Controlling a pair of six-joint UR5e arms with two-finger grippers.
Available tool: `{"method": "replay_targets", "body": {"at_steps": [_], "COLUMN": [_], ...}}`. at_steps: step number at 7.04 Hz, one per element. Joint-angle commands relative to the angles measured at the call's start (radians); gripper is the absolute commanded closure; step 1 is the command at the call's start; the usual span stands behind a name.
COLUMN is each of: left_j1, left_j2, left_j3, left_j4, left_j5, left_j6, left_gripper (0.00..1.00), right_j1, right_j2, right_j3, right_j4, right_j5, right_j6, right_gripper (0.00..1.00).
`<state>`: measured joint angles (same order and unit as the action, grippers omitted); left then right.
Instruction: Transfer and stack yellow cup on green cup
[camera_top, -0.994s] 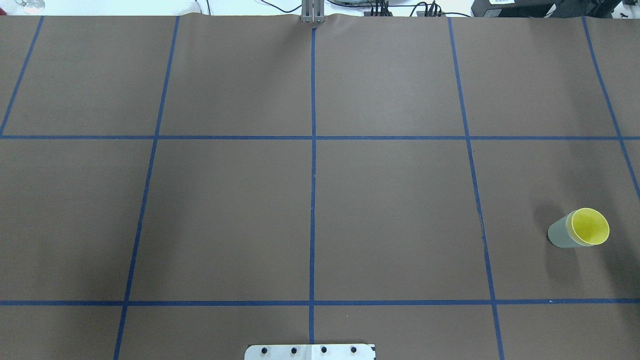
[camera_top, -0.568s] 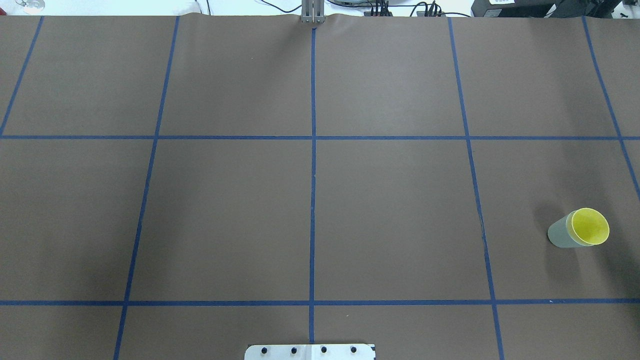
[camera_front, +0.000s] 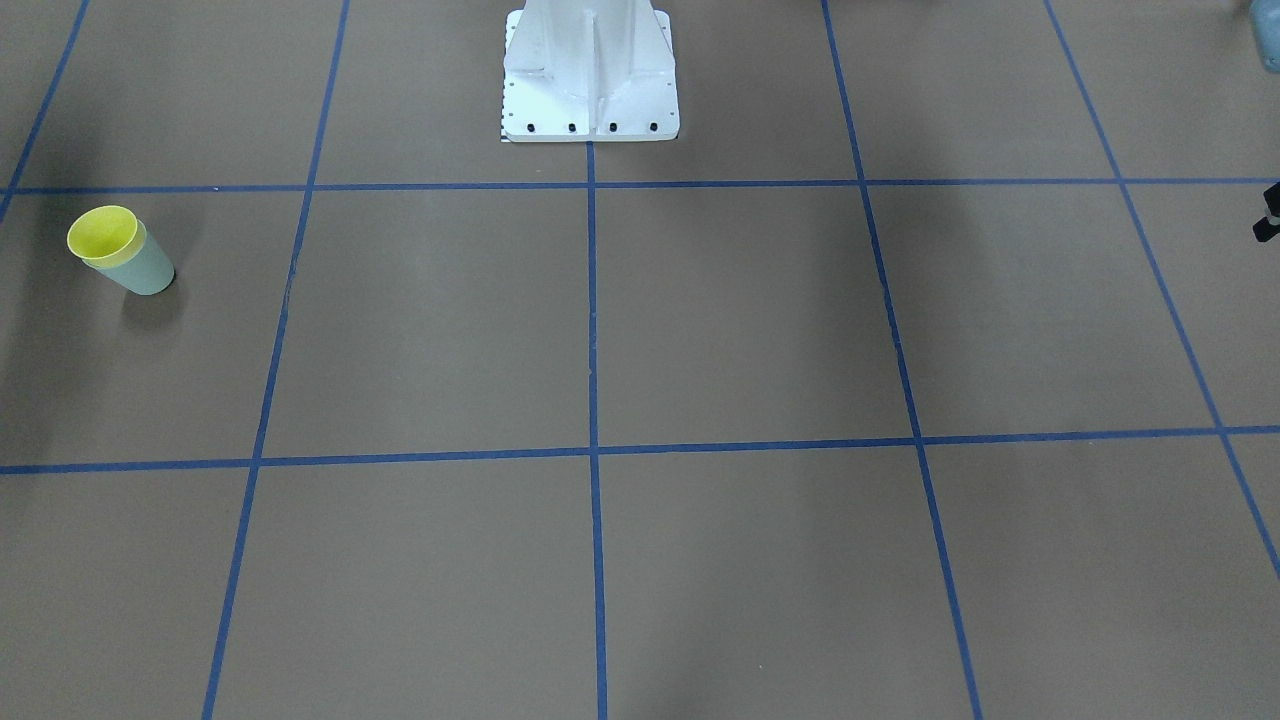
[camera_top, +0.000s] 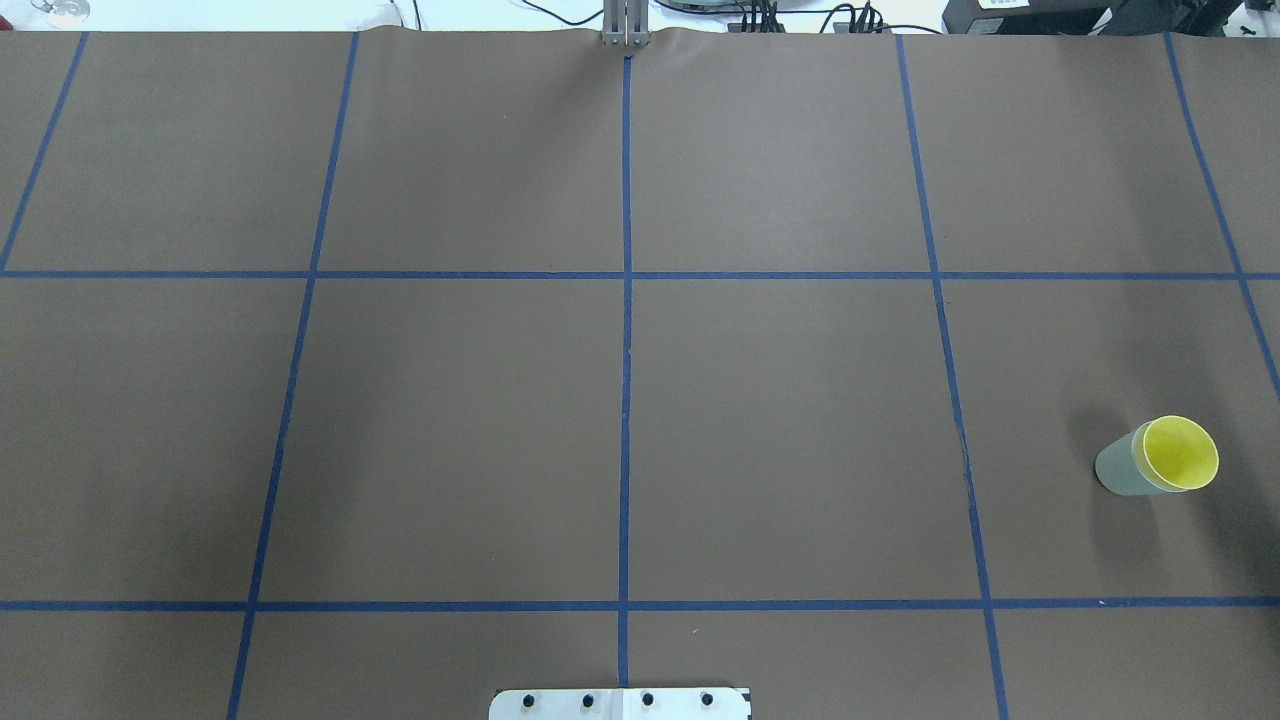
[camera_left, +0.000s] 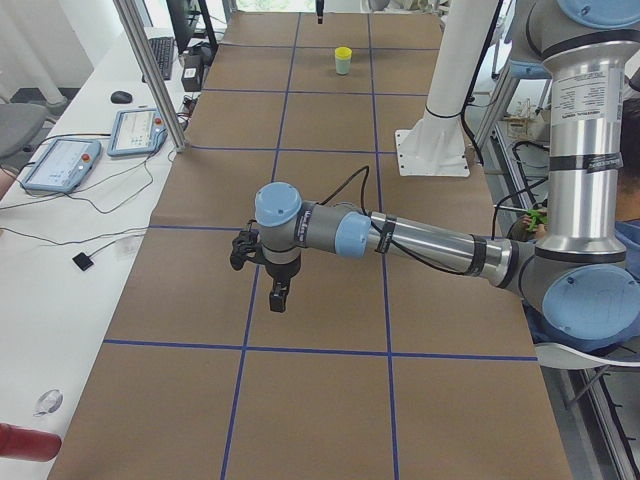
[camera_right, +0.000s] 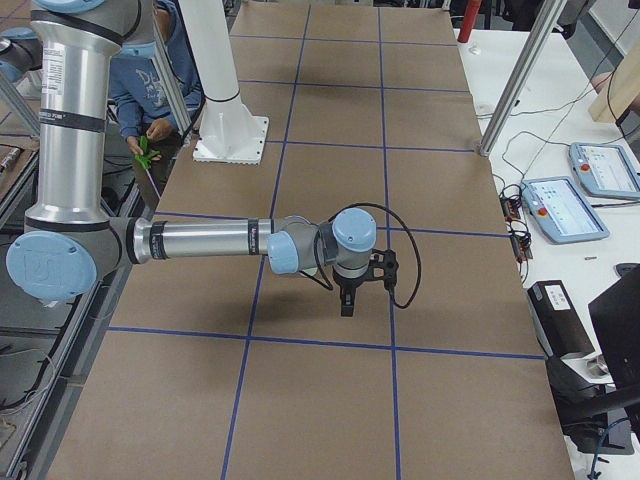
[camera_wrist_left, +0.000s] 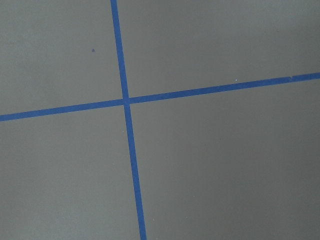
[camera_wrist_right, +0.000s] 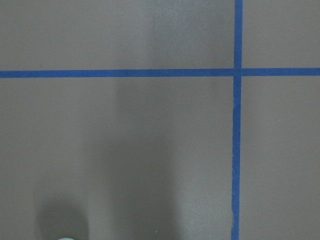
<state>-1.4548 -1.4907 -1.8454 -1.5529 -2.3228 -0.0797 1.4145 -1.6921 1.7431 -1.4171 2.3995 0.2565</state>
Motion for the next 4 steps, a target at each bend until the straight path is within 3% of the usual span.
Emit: {"method": "replay_targets", "body": {"at_steps": [1,4], "left_j1": [0.001,0.001], "left_j2": [-0.003,0.001], "left_j3": [-0.018,-0.037], "left_j4": [0.002,-0.001], "left_j5": [-0.006,-0.007], "left_j6": [0.0,0.003], "left_gripper": [0.0,0.0], "right_j1": [0.001,0.001], "right_j2": [0.005,0.005], "right_j3": [-0.001,0.004], "right_j4": [0.001,0.003], "right_j5": [-0.003,0.001], "right_j6": [0.003,0.004], "right_gripper": [0.0,0.0]}}
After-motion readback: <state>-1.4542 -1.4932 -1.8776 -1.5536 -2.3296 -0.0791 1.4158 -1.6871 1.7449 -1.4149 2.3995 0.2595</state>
